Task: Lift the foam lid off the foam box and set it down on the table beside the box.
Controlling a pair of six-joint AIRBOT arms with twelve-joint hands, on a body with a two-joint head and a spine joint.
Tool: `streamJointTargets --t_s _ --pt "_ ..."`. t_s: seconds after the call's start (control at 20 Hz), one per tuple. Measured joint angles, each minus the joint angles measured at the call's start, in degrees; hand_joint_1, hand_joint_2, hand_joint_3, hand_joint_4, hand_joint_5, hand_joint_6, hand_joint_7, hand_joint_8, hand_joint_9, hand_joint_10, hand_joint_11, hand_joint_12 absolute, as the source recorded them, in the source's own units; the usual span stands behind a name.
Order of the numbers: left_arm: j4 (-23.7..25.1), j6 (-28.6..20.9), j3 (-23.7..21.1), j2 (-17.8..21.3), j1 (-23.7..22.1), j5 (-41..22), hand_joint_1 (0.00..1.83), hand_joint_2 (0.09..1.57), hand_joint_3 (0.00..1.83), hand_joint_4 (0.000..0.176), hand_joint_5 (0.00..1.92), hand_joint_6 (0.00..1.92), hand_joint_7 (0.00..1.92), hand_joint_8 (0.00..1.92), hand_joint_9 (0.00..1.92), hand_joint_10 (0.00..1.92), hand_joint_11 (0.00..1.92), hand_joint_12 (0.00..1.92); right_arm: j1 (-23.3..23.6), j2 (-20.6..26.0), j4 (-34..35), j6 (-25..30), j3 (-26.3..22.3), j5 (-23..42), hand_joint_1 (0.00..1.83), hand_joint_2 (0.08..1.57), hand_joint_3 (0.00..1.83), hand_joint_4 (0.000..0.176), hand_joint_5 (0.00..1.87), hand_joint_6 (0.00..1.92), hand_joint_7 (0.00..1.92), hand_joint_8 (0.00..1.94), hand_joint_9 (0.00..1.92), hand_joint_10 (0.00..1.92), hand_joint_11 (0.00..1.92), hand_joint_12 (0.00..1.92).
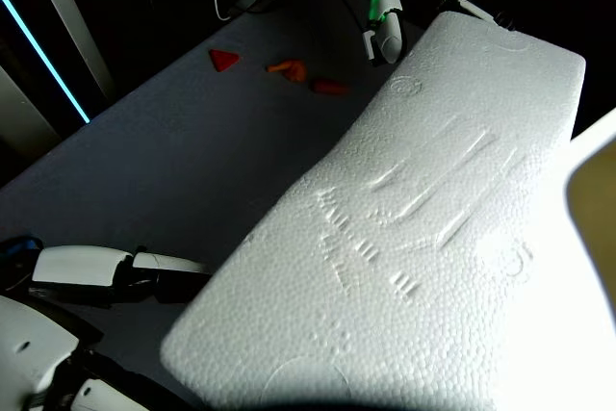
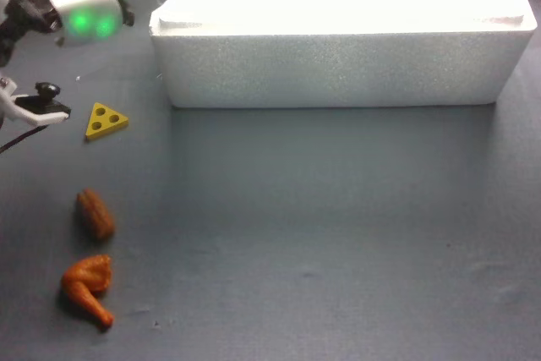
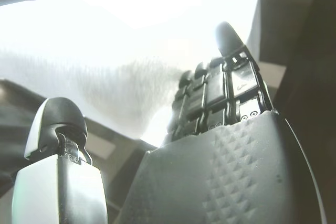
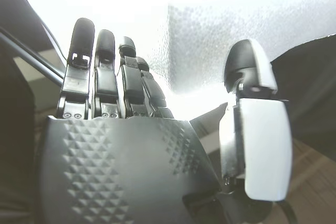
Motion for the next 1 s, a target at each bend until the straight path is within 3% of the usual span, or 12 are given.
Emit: streamJointTargets --t_s 0.05,0.15,0.25,0.3,0.45,0.5,0.55,0.65,0.75,0.8,0.9,1.0 --pt "-0.04 0.22 -0.76 0.61 0.59 -1.03 0.43 1.08 0.0 0.053 0.12 0.0 0.03 0.0 0.0 0.0 0.0 1.1 -0.55 0.5 -0.44 0.07 -0.72 0.79 0.5 1.16 0.0 0.0 0.0 0.23 0.2 0.02 0.0 0.7 0.0 1.5" --pt "0.09 0.31 -2.64 2.1 2.01 -3.02 0.42 1.08 0.0 0.05 0.09 0.01 0.0 0.0 0.0 0.0 0.0 0.84 -2.23 1.81 -1.2 0.0 -2.78 1.68 0.52 1.16 0.0 0.0 0.0 0.04 0.13 0.01 0.0 0.54 0.0 1.49" --pt "0.33 0.48 -4.74 3.23 3.37 -5.27 0.42 1.08 0.0 0.049 0.09 0.0 0.0 0.0 0.0 0.0 0.0 0.88 -4.04 3.41 -1.73 -0.02 -4.96 2.69 0.55 1.16 0.0 0.0 0.0 0.01 0.13 0.01 0.0 0.56 0.0 1.54" --pt "0.46 0.74 -6.03 3.93 4.31 -6.32 0.42 1.1 0.01 0.032 0.07 0.0 0.0 0.0 0.01 0.0 0.0 0.9 -5.25 4.31 -2.16 0.0 -6.16 3.93 0.58 1.18 0.0 0.0 0.0 0.0 0.11 0.0 0.0 0.54 0.0 1.53" --pt "1.09 1.49 -8.7 5.77 7.02 -8.37 0.42 1.11 0.01 0.02 0.06 0.0 0.0 0.0 0.01 0.0 0.0 0.91 -8.61 6.03 -2.97 -0.02 -8.94 7.28 0.57 1.19 0.01 0.0 0.0 0.0 0.13 0.01 0.0 0.58 0.0 1.54" --pt "1.14 1.57 -9.66 6.45 7.85 -9.22 0.43 1.11 0.01 0.017 0.08 0.01 0.01 0.0 0.05 0.02 0.0 0.91 -9.7 6.54 -3.28 -0.02 -9.9 7.67 0.57 1.18 0.0 0.0 0.06 0.05 0.19 0.04 0.0 0.83 0.0 1.67" --pt "1.05 1.79 -10.69 7.15 8.66 -9.81 0.43 1.11 0.01 0.017 0.08 0.01 0.01 0.0 0.05 0.02 0.0 0.91 -10.67 7.1 -3.63 0.02 -10.71 7.85 0.57 1.18 0.0 0.0 0.06 0.05 0.19 0.04 0.0 0.83 0.0 1.67" --pt "1.25 1.99 -12.39 8.55 10.23 -11.19 0.43 1.15 0.0 0.056 0.07 0.0 0.0 0.0 0.0 0.0 0.0 0.36 -11.78 8.46 -4.37 0.0 -12.48 8.28 0.5 1.19 0.0 0.0 0.0 0.01 0.08 0.01 0.0 0.54 0.0 1.62" --pt "0.85 2.05 -13.79 9.4 11.41 -12.33 0.45 1.15 0.0 0.049 0.07 0.0 0.0 0.0 0.0 0.0 0.0 0.38 -12.81 9.88 -5.25 0.02 -14.34 9.29 0.5 1.2 0.0 0.0 0.0 0.0 0.06 0.0 0.0 0.43 0.0 1.57" --pt "0.9 2.21 -14.71 10.01 12.17 -12.85 0.46 1.15 0.0 0.025 0.09 0.0 0.0 0.0 0.0 0.0 0.0 0.24 -14.05 10.67 -5.68 0.07 -15.43 10.95 0.48 1.22 0.01 0.0 0.0 0.0 0.01 0.0 0.0 0.22 0.0 1.52" --pt "1.44 2.36 -16.33 11.08 14.21 -13.79 0.45 1.16 0.0 0.003 0.09 0.0 0.01 0.0 0.0 0.0 0.0 0.15 -16.59 11.8 -6.05 0.48 -16.87 12.02 0.46 1.23 0.0 0.0 0.0 0.0 0.01 0.0 0.0 0.23 0.0 1.43" --pt "1.03 2.51 -18.36 11.54 17.07 -14.53 0.42 1.17 0.0 0.0 0.08 0.0 0.0 0.0 0.0 0.0 0.0 0.28 -18.97 12.87 -6.08 0.98 -18.36 12.07 0.4 1.26 0.0 0.0 0.0 0.0 0.01 0.0 0.0 0.22 0.0 1.23"
